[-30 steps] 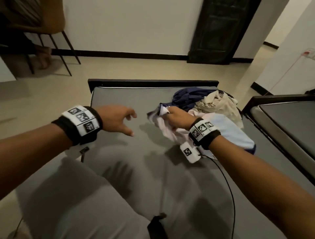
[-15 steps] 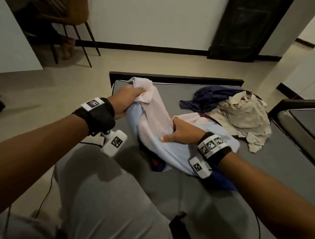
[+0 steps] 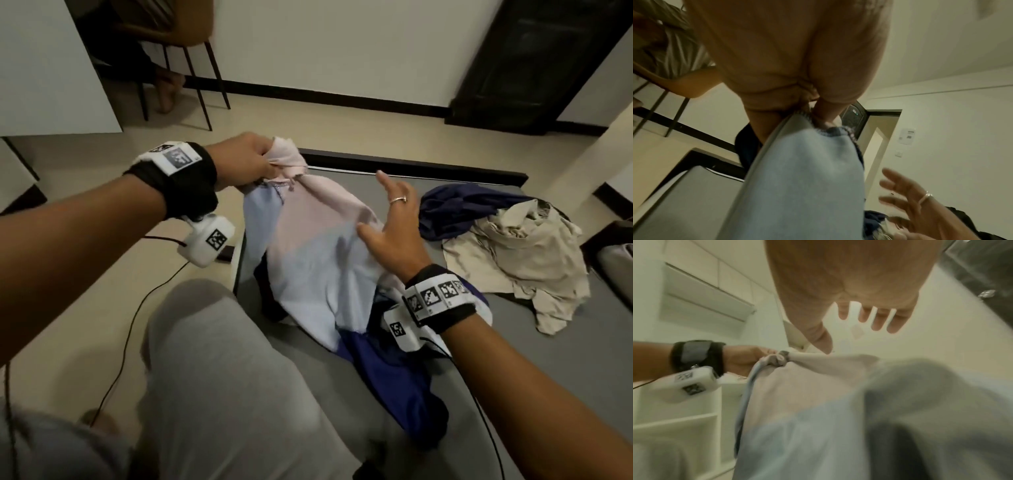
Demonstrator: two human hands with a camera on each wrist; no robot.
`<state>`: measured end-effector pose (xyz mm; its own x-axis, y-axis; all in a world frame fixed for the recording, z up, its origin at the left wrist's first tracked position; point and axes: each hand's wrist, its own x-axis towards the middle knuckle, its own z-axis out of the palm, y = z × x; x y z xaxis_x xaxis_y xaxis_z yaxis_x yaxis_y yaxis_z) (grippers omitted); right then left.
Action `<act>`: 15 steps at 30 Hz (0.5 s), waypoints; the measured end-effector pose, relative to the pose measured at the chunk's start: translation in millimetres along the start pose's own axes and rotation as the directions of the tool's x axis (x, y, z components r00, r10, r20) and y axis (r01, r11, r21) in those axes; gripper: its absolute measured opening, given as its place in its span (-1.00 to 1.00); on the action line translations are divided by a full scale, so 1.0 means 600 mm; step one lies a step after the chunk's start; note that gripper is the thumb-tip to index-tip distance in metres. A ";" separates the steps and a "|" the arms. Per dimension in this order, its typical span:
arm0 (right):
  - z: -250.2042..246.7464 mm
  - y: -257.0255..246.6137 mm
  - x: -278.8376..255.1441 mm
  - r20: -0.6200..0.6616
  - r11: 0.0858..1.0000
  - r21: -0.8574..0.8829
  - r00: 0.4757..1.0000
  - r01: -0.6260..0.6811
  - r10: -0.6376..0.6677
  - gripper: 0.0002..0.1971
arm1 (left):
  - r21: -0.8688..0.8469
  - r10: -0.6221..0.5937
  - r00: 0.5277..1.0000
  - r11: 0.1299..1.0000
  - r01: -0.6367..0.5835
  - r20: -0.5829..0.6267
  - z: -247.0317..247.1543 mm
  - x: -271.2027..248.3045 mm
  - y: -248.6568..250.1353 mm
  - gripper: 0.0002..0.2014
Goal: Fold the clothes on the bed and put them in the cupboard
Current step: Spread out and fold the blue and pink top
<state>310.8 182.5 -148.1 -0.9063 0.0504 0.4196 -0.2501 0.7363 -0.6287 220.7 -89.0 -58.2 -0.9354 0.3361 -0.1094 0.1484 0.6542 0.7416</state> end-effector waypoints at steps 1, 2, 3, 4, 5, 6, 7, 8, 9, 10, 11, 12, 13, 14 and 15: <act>0.007 -0.019 0.001 -0.028 0.985 -0.048 0.986 0.164 -0.166 -0.10 | 0.022 0.026 0.999 0.999 -0.027 0.041 -0.011 -0.005 0.008 -0.82; 0.011 -0.042 0.000 -0.033 0.941 -0.101 0.944 0.323 -0.327 -0.06 | 0.064 0.072 0.991 0.995 -0.079 0.111 0.000 -0.010 0.020 -0.83; 0.021 -0.062 0.003 -0.021 0.878 -0.144 0.886 0.456 -0.463 -0.04 | 0.085 0.111 0.984 0.989 -0.124 0.142 0.025 -0.010 0.032 -0.83; 0.032 -0.079 0.007 0.003 0.811 -0.167 0.822 0.561 -0.569 -0.05 | 0.227 0.086 0.996 0.971 -0.077 -0.030 0.053 -0.001 0.045 -0.79; 0.043 -0.091 0.012 0.019 0.757 -0.165 0.769 0.633 -0.639 -0.09 | 0.130 -0.019 0.992 0.991 0.035 -0.121 0.069 -0.011 0.050 -0.71; 0.051 -0.097 0.020 0.019 0.723 -0.152 0.733 0.674 -0.679 -0.14 | -0.115 -0.057 0.971 0.993 0.031 -0.231 0.105 -0.005 0.072 -0.62; 0.058 -0.100 0.027 0.002 0.713 -0.137 0.720 0.687 -0.694 -0.19 | -0.220 -0.074 0.912 0.975 -0.018 -0.402 0.120 -0.007 0.089 -0.59; 0.061 -0.098 0.035 -0.018 0.722 -0.132 0.726 0.680 -0.687 -0.22 | -0.358 -0.130 0.965 0.933 0.041 -0.229 0.111 -0.019 0.101 -0.60; 0.062 -0.093 0.040 -0.031 0.742 -0.139 0.746 0.656 -0.666 -0.23 | -0.274 -0.124 0.991 0.956 0.104 -0.057 0.116 -0.019 0.089 -0.64; 0.060 -0.086 0.046 -0.028 0.768 -0.148 0.774 0.622 -0.632 -0.23 | -0.349 0.079 0.991 0.937 -0.037 0.105 0.130 -0.038 0.091 -0.65; 0.059 -0.078 0.050 -0.008 0.797 -0.154 0.806 0.584 -0.592 -0.22 | -0.517 0.228 0.917 0.855 -0.028 0.327 0.088 -0.046 0.078 -0.59; 0.056 -0.069 0.051 0.019 0.827 -0.140 0.837 0.544 -0.547 -0.23 | -0.510 0.246 0.896 0.860 -0.026 0.371 0.075 -0.051 0.064 -0.47; 0.052 -0.062 0.052 0.043 0.861 -0.097 0.867 0.499 -0.497 -0.26 | -0.424 0.211 0.911 0.905 -0.044 0.355 0.064 -0.045 0.051 -0.31; 0.049 -0.055 0.053 0.048 0.899 -0.028 0.898 0.438 -0.436 -0.34 | -0.250 0.194 0.921 0.962 -0.111 0.338 0.079 -0.036 0.045 -0.12; 0.044 -0.050 0.056 0.031 0.931 0.053 0.931 0.362 -0.364 -0.44 | -0.058 0.166 0.931 0.986 -0.156 0.325 0.094 -0.034 0.029 0.03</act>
<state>278.6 144.4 -132.4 -0.7632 -0.2415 0.5993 -0.5788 0.6678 -0.4681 260.4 -46.6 -80.5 -0.7418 0.6420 -0.1939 0.2734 0.5535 0.7866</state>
